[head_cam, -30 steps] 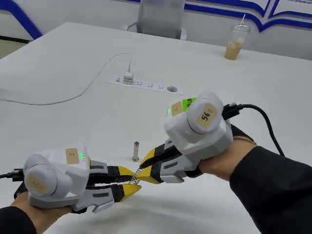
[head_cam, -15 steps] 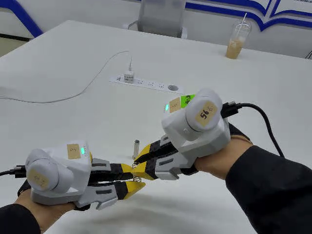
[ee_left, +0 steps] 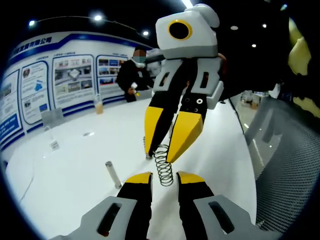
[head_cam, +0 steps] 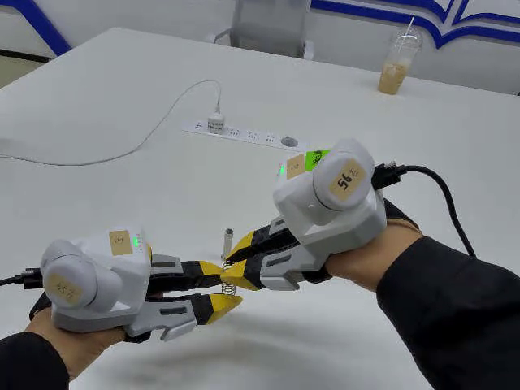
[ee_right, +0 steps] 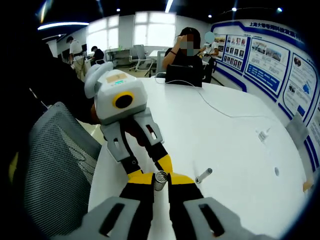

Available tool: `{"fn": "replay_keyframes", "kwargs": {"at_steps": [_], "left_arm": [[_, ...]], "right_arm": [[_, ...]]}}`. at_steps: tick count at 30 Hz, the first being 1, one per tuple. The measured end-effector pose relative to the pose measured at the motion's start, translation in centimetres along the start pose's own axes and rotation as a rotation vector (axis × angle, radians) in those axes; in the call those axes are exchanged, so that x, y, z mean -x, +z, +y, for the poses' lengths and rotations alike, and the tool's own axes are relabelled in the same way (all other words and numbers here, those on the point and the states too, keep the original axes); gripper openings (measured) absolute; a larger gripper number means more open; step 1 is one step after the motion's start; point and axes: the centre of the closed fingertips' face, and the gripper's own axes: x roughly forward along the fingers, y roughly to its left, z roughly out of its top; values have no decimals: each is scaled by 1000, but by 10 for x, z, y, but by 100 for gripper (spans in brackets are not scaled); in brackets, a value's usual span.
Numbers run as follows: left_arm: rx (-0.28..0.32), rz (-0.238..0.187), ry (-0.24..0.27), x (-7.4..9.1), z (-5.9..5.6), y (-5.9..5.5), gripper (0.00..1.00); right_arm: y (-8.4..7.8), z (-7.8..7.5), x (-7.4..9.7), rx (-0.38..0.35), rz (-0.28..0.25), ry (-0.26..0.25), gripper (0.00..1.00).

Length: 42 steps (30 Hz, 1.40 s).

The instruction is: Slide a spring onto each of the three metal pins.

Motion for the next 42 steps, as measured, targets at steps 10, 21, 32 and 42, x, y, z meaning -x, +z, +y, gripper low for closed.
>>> {"fn": "replay_keyframes", "kwargs": {"at_steps": [10,21,32,42], "left_arm": [[44,8,49,8,13,-5,33],[70,8,78,10,19,-7,42],[89,14,94,13,23,-9,50],[103,20,102,14,22,-10,56]], "right_arm": [[3,-13,5,-11,-15,-30,11],[8,-36,12,-26,-35,-83,11],[17,-64,13,-37,-65,-147,11],[20,-85,5,-67,-86,-192,11]]}}
